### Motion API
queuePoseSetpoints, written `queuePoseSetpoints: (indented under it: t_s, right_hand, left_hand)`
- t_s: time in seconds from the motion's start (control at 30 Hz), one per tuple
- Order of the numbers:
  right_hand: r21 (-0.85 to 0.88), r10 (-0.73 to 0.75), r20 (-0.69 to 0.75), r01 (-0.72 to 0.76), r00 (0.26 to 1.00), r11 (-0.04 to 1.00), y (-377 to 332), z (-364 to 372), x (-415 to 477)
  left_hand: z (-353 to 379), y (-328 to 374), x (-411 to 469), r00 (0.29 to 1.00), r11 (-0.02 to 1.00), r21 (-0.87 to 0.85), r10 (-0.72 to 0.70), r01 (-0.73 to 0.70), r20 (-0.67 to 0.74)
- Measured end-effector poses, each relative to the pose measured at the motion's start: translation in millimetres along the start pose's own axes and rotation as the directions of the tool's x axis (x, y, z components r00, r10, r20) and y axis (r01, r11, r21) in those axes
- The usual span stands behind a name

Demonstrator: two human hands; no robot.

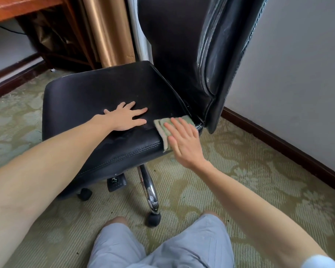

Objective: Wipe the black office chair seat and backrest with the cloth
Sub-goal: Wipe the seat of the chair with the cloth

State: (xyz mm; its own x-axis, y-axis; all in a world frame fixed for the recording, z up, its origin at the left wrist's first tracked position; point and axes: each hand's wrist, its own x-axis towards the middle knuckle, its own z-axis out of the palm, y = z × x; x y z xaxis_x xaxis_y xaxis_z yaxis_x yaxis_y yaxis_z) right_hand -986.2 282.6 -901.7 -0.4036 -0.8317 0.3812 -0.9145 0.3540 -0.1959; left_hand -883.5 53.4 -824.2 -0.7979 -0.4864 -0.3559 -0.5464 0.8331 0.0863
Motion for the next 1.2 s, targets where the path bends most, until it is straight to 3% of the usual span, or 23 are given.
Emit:
queuePoseSetpoints:
  t_s: [0.2, 0.4, 0.5, 0.8, 0.97, 1.07, 1.2]
  right_hand:
    - [-0.009, 0.198, -0.036, -0.199, 0.980, 0.980, -2.0, -6.3, 19.9]
    - [-0.023, 0.206, 0.265, -0.208, 0.942, 0.978, -20.8, -15.9, 79.1]
    - [-0.038, 0.197, 0.311, -0.195, 0.930, 0.980, -18.9, -15.2, 80.0]
    - [-0.007, 0.316, 0.208, -0.322, 0.926, 0.947, 10.3, -23.8, 34.6]
    - [0.090, 0.443, 0.013, -0.442, 0.897, 0.892, 16.5, -7.8, 41.6]
    - [0.145, 0.411, -0.105, -0.395, 0.906, 0.907, -5.7, 3.1, 31.7]
    - [0.193, 0.257, -0.081, -0.238, 0.963, 0.952, -64.9, 17.0, 7.0]
  left_hand:
    - [-0.1, 6.6, 2.1, 1.000, 1.000, -0.010, -0.013, 0.013, -0.013]
    - [-1.3, 12.8, 4.2, 1.000, 1.000, -0.020, -0.021, 0.021, -0.006]
    - [0.8, 12.9, 5.5, 1.000, 0.999, -0.024, -0.029, 0.028, -0.013]
    - [-0.3, 11.4, 6.8, 1.000, 1.000, -0.017, -0.010, 0.009, -0.024]
    - [-0.7, 11.5, 6.2, 1.000, 1.000, -0.019, -0.010, 0.009, -0.028]
    - [0.3, 12.5, 7.1, 1.000, 1.000, -0.024, -0.013, 0.012, -0.022]
    - [0.1, 11.7, 5.4, 1.000, 1.000, -0.020, -0.024, 0.024, -0.011]
